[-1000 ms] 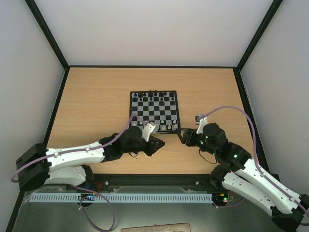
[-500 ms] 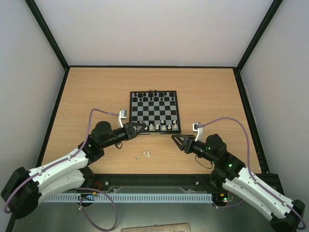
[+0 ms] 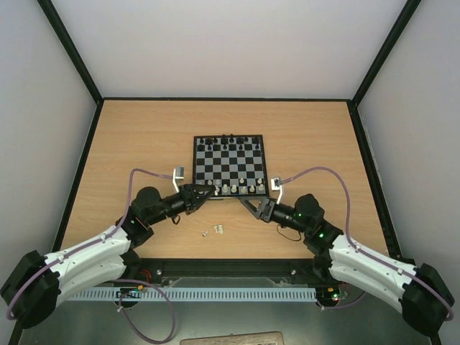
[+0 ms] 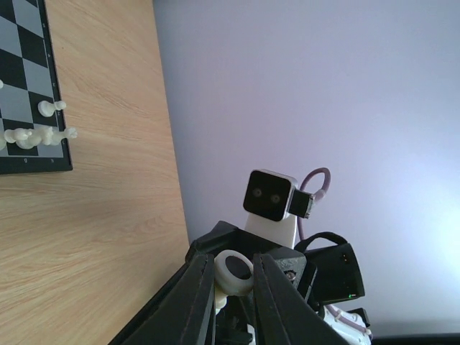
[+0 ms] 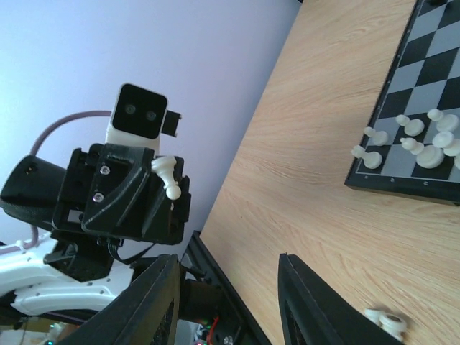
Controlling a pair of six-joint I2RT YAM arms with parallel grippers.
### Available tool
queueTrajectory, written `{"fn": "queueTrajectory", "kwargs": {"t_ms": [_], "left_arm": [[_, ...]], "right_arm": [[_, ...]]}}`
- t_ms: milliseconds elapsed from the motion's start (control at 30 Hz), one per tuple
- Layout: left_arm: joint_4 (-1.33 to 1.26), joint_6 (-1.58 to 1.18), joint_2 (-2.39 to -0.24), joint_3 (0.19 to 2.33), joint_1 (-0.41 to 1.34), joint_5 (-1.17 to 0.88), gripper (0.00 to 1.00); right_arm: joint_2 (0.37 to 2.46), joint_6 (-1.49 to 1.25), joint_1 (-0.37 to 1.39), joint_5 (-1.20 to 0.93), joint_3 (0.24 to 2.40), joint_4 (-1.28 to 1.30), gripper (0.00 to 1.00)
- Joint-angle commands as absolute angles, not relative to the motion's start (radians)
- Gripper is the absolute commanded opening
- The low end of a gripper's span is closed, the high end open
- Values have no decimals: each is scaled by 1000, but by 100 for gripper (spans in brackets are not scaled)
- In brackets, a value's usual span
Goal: Set up the chess pieces on the board
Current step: Adjust the chess piece.
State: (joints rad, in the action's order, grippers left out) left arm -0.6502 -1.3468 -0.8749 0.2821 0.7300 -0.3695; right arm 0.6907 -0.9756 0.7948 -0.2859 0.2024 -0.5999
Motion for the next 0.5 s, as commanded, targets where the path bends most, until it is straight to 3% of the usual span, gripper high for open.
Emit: {"fn": "queueTrajectory", "kwargs": {"t_ms": [0,467], "left_arm": [[-706,-1400,-843,255,726,-331,10],[-704,-1450,-847,262,726,-285,10]], "right_arm": [[768,-1019,794,-298,213,-836,38],[1026,-955,906,-233,351,-920,36]]}}
